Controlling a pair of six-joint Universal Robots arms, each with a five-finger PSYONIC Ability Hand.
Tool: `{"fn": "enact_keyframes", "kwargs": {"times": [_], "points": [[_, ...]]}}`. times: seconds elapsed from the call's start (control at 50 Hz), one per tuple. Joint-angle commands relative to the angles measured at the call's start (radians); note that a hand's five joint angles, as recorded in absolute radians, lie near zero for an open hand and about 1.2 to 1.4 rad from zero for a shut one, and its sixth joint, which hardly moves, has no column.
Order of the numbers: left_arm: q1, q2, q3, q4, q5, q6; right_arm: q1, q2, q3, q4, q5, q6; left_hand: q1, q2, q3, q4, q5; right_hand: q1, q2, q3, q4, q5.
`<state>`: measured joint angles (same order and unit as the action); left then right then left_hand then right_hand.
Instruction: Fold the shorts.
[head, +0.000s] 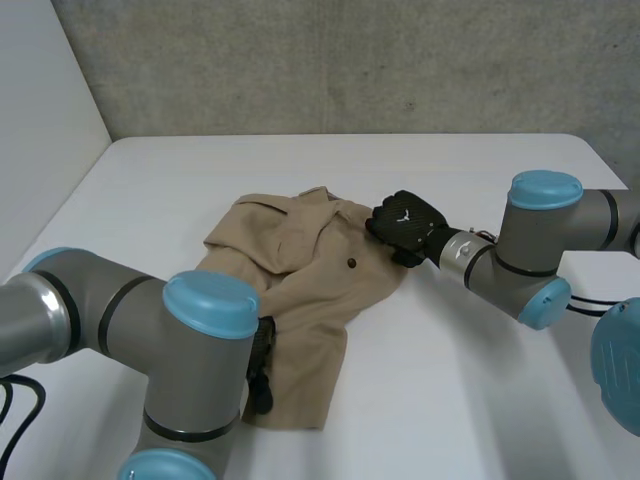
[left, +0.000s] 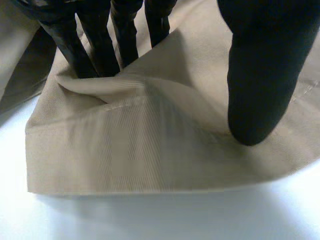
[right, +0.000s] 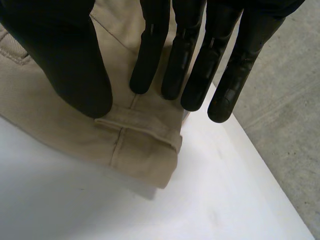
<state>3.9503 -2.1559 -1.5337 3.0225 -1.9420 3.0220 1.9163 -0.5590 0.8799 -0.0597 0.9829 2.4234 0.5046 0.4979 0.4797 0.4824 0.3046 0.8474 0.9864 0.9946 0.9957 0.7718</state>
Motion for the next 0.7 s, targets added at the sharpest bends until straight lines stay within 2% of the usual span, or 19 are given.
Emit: {"fn": "enact_keyframes", "kwargs": {"times": [0.02,0.14,0.2,0.3,0.38,0.42,0.48,0.58,0.7], "points": [[0.029,-0.004,0.009,0.022,-0.002,0.006,0.0,0.004,-0.007,0.014,0.008,0.051,0.891,0.898,0.916,0.913,0.917,0.549,0.41,0.402,0.401,0.45],[0.046,0.094,0.024,0.021,0.003,0.07,-0.002,-0.044,-0.002,0.087,0.011,0.147,0.892,0.898,0.917,0.914,0.917,0.549,0.41,0.402,0.401,0.45],[0.063,0.177,0.03,0.015,0.017,0.112,-0.01,-0.087,-0.001,0.153,0.008,0.227,0.892,0.898,0.917,0.914,0.917,0.549,0.41,0.402,0.401,0.45],[0.109,0.329,0.041,0.012,0.049,0.14,-0.011,-0.163,0.028,0.279,-0.007,0.266,0.892,0.898,0.917,0.914,0.917,0.549,0.41,0.402,0.401,0.45],[0.177,0.406,0.053,0.012,0.127,0.147,-0.013,-0.255,0.1,0.365,-0.021,0.258,0.892,0.898,0.917,0.914,0.917,0.549,0.41,0.402,0.401,0.45],[0.253,0.419,0.058,0.01,0.185,0.166,-0.01,-0.3,0.148,0.385,-0.029,0.253,0.892,0.898,0.917,0.914,0.917,0.538,0.399,0.391,0.39,0.439],[0.352,0.412,0.064,0.003,0.267,0.219,-0.002,-0.34,0.194,0.377,-0.017,0.264,0.892,0.898,0.917,0.914,0.917,-0.193,-0.332,-0.34,-0.341,-0.292],[0.394,0.289,0.066,0.001,0.351,0.327,0.007,-0.355,0.244,0.337,-0.001,0.263,0.892,0.898,0.917,0.914,0.917,-0.337,-0.476,-0.484,-0.485,-0.436],[0.408,0.139,0.098,-0.008,0.33,0.371,0.084,-0.342,0.283,0.249,0.019,0.264,0.892,0.898,0.917,0.914,0.917,-0.334,-0.473,-0.481,-0.482,-0.433]]}}
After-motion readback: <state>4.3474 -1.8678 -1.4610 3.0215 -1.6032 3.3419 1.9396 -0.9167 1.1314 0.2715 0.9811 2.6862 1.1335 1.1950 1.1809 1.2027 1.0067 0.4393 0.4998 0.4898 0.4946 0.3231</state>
